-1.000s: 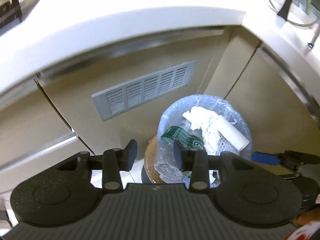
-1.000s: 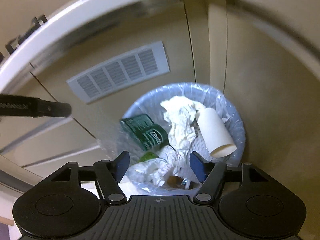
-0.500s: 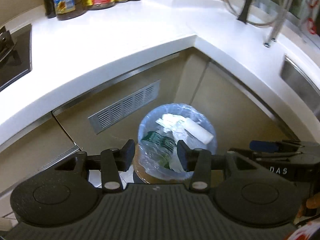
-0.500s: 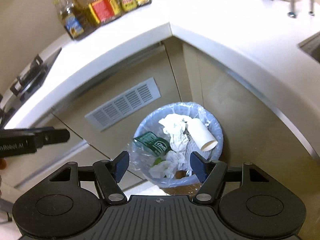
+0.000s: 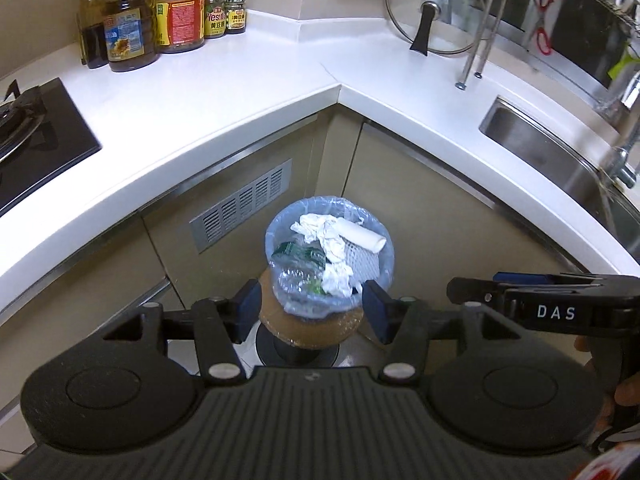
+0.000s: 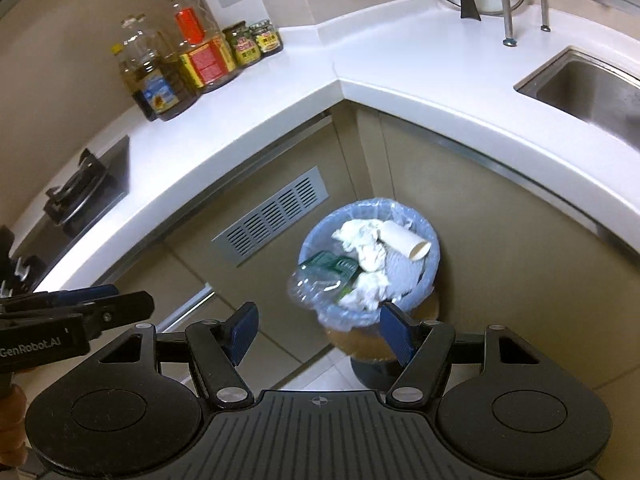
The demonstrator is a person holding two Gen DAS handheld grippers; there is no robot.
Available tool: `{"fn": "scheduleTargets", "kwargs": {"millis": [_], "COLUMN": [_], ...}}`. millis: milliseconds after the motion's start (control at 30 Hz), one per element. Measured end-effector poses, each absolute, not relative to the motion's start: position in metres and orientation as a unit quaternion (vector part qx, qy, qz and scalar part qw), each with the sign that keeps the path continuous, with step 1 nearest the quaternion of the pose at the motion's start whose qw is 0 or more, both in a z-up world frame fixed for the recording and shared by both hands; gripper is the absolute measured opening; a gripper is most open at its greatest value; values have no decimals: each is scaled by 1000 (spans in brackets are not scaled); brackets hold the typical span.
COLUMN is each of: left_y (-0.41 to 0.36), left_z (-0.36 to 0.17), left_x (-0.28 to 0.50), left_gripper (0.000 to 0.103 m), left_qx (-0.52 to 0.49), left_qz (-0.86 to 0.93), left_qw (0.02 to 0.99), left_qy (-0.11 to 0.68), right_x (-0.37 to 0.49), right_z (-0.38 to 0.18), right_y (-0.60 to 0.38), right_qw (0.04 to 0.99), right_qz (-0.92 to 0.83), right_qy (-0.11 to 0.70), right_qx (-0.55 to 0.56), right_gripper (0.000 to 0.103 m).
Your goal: Collect trash
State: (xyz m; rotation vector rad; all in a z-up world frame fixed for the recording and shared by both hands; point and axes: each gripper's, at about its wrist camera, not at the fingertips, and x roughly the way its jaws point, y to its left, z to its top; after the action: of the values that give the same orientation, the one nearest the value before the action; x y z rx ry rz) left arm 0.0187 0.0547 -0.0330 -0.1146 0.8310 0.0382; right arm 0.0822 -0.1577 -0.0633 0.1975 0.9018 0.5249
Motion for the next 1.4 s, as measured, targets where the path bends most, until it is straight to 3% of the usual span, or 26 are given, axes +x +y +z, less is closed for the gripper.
{"fn": "scheduleTargets", "kwargs": {"millis": [500, 1400], "left_y": [47, 6], "left_z": [-23, -15], "left_x": [-40, -36], "left_gripper": [59, 60], "left_qx": [-56, -47], "left_qz": [11, 0], "left_qw": [918, 919], "left_qy": [394, 391], "right_x": [14, 14], "right_z": [-43, -31], "right_y": [-156, -193], "right_qw": [863, 870], "right_qz": [255, 251], "right_qy": [428, 418], "right_qx": [87, 79], "right_gripper": [68, 68]}}
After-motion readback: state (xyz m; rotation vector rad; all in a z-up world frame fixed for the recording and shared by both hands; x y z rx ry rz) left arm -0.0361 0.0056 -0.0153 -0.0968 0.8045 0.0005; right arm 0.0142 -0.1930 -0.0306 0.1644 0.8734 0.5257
